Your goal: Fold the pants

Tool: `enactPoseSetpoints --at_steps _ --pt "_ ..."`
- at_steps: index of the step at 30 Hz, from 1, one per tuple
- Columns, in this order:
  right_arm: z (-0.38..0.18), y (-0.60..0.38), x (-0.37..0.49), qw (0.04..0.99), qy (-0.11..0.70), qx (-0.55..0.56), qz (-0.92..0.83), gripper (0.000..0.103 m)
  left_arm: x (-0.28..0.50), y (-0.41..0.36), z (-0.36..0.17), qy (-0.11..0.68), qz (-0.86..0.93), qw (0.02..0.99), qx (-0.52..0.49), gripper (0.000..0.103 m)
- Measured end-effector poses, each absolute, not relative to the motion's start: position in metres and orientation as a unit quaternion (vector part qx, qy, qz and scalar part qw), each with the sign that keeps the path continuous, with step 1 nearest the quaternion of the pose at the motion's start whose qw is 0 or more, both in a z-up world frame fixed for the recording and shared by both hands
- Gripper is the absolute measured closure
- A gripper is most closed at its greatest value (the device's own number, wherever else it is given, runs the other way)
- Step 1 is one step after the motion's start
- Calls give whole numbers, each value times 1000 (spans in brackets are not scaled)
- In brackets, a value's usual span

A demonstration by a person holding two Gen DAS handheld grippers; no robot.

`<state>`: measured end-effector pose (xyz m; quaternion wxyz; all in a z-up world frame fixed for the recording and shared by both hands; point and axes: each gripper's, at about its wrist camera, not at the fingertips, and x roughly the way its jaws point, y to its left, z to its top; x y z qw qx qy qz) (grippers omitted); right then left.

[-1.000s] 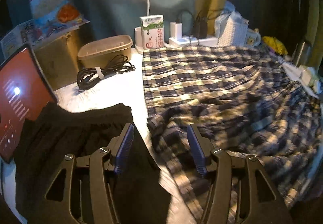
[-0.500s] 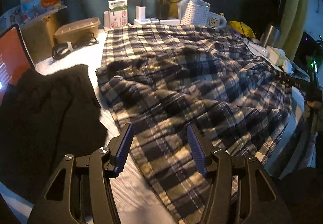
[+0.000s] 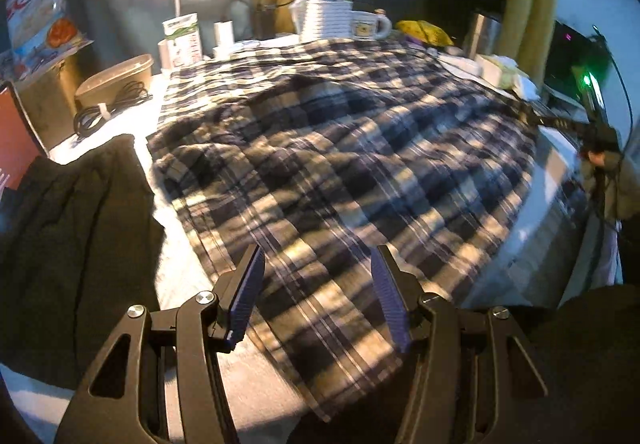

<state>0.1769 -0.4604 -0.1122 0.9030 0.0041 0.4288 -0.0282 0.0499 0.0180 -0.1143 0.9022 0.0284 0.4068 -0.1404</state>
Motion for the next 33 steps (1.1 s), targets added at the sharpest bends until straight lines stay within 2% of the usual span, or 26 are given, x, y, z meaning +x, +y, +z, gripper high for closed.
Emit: enactPoseSetpoints --at_steps 1,2,3,5,7,14,24,30,33 --pt "-109 -462 173 905 424 4 -35 52 44 16 -115 406 -146 901 34 47" --pt "-106 -464 169 908 418 5 -39 29 40 14 -115 405 -150 901 38 44" --pt "-102 -466 162 912 409 9 -41 24 34 12 -115 403 -157 901 42 40" --pt "-96 -466 155 914 403 8 -41 24 25 10 -116 399 -165 901 46 31" --pt "-92 -465 148 916 399 4 -42 24 16 8 -118 397 -173 900 47 29" --pt "-88 -459 123 918 396 10 -33 24 -2 7 -130 401 -157 901 60 29" --pt "-101 -450 110 912 410 -8 -21 24 -6 -14 -154 400 -119 894 162 30" --pt "-101 -461 110 913 408 -7 -33 24 -8 -14 -148 396 -154 893 151 55" --pt "-101 -464 110 913 407 -7 -36 24 -9 -11 -143 397 -174 892 129 73"
